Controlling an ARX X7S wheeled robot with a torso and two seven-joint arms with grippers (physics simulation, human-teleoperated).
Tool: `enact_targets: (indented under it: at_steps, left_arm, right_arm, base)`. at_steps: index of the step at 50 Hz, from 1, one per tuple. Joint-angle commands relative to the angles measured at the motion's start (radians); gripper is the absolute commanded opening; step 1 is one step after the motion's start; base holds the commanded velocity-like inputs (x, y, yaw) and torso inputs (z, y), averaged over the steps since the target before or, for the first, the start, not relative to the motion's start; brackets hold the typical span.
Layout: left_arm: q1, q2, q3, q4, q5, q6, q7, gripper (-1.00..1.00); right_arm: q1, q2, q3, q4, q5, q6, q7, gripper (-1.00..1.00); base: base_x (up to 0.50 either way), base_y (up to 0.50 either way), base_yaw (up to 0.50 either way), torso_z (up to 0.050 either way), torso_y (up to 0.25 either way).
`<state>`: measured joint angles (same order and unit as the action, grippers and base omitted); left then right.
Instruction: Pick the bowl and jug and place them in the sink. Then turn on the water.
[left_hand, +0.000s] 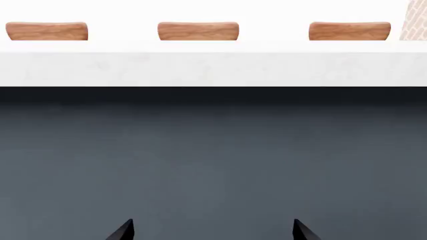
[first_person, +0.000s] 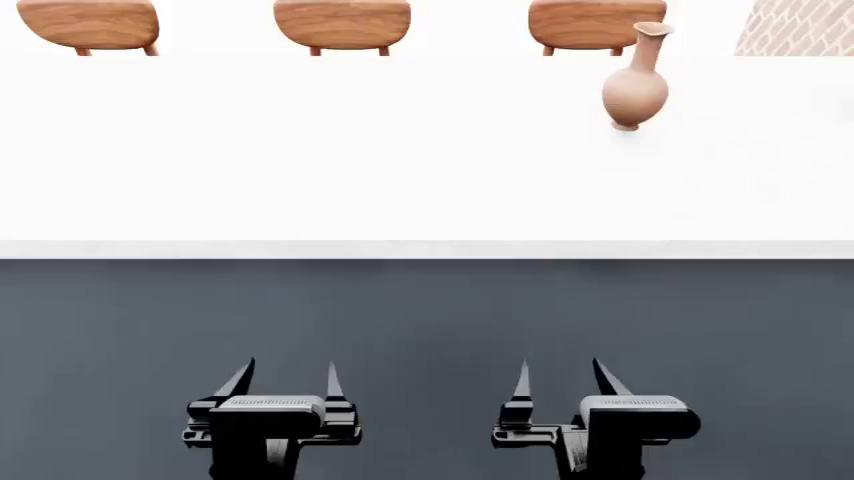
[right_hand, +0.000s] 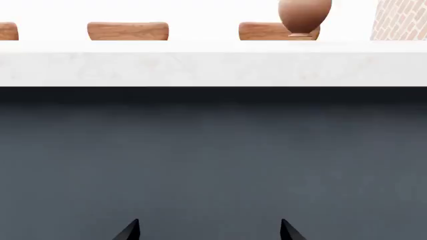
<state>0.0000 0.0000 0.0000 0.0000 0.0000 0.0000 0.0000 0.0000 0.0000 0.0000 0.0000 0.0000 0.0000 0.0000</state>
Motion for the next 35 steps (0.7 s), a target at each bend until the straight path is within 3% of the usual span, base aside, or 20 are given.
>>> enact_targets:
  at_steps: [1, 7, 15, 24, 35]
  left_arm:
    - [-0.001, -0.016, 0.017, -0.005, -0.013, 0.002, -0.021, 1.00]
    - [0.009, -0.037, 0.036, 0.018, -0.070, -0.015, -0.017, 1.00]
    - [0.006, -0.068, 0.061, 0.125, -0.070, -0.084, -0.038, 1.00]
    - [-0.068, -0.116, 0.033, 0.441, -0.119, -0.385, -0.064, 1.00]
    - [-0.334, -0.175, -0.009, 0.752, -0.240, -0.784, -0.064, 1.00]
  right_arm:
    - [0.002, 0.014, -0.022, 0.007, 0.014, -0.002, 0.022, 1.00]
    - [0.010, 0.032, -0.050, 0.030, 0.034, 0.000, 0.055, 1.00]
    - [0.010, 0.056, -0.056, -0.027, 0.051, 0.035, 0.086, 1.00]
    - [0.072, 0.105, -0.018, -0.208, 0.081, 0.208, 0.115, 1.00]
    - [0.260, 0.188, 0.007, -0.422, 0.108, 0.487, 0.113, 1.00]
  base:
    - [0.00, 0.00, 0.00, 0.000, 0.000]
    - [0.00, 0.00, 0.00, 0.000, 0.000]
    - [0.00, 0.00, 0.00, 0.050, 0.006]
    - [0.00, 0.00, 0.00, 0.050, 0.006]
    - [0.00, 0.00, 0.00, 0.050, 0.006]
